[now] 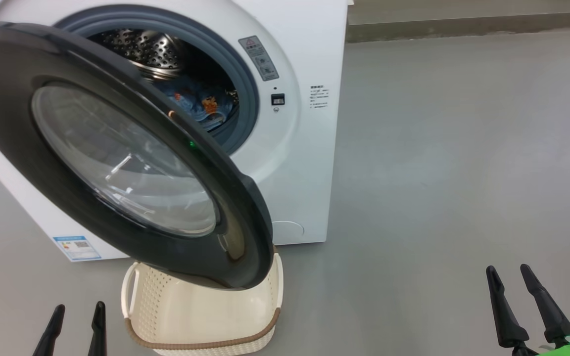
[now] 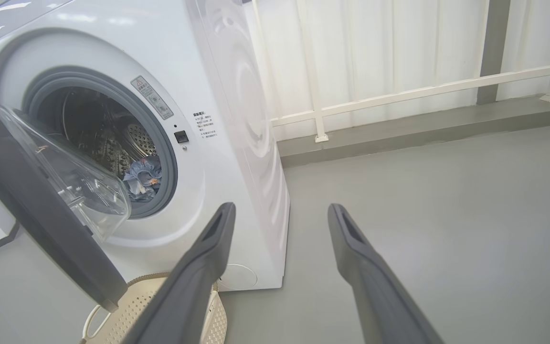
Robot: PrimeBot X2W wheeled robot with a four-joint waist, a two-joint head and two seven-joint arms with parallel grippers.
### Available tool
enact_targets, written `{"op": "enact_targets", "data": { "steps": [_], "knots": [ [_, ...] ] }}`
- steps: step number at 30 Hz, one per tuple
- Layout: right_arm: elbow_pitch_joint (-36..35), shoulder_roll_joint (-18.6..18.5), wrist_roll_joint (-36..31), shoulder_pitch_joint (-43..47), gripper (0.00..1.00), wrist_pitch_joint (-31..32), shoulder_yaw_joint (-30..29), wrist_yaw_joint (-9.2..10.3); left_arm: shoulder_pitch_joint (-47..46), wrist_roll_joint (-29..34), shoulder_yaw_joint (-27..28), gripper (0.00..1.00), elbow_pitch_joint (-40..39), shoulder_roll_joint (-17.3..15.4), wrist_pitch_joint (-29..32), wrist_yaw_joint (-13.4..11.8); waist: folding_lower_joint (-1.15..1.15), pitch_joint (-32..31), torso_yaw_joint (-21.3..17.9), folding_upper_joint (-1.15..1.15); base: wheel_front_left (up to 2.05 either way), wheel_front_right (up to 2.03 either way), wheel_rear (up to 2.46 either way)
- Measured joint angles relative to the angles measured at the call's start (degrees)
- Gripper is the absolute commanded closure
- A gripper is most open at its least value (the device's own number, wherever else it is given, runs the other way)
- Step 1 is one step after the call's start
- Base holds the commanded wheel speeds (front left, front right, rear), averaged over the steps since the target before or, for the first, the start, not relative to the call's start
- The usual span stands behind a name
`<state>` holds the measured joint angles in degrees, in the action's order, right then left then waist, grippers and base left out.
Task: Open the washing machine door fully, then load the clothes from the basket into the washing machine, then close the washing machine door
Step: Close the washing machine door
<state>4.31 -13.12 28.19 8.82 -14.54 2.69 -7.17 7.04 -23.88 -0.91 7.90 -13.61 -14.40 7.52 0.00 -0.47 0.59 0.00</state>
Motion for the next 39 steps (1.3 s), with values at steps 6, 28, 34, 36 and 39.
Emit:
{"op": "enact_targets", "data": {
  "steps": [6,28,34,36,39],
  "knots": [
    [0.1,-0.1,0.0,-0.1,0.0,0.0,0.8,0.0,0.0,0.0,-0.3,0.0,-0.1,0.3,0.0,0.0,0.0,0.1,1.8,0.0,0.0,0.0,0.0],
    [1.3,-0.2,0.4,-4.8,0.0,0.0,4.4,0.0,0.0,-0.4,-0.1,0.0,-0.4,1.8,0.0,0.0,0.0,0.2,14.4,0.0,0.0,0.0,0.0],
    [1.0,-0.3,0.6,-10.4,1.0,0.0,6.3,0.0,0.0,-0.7,-0.9,0.0,-0.4,1.9,0.0,0.0,0.0,0.1,17.7,0.0,0.0,0.0,0.0],
    [0.3,-0.3,0.6,-12.8,1.0,0.0,6.7,0.0,0.0,-0.8,-1.0,0.0,-0.4,1.9,0.0,0.0,0.0,0.0,18.4,0.0,0.0,0.0,0.0],
    [-1.4,-0.5,0.9,-16.5,1.0,0.0,7.4,0.0,0.0,-0.8,-1.1,0.0,-0.4,1.9,0.0,0.0,0.0,-0.2,19.1,0.0,0.0,0.0,0.0]
  ]
}}
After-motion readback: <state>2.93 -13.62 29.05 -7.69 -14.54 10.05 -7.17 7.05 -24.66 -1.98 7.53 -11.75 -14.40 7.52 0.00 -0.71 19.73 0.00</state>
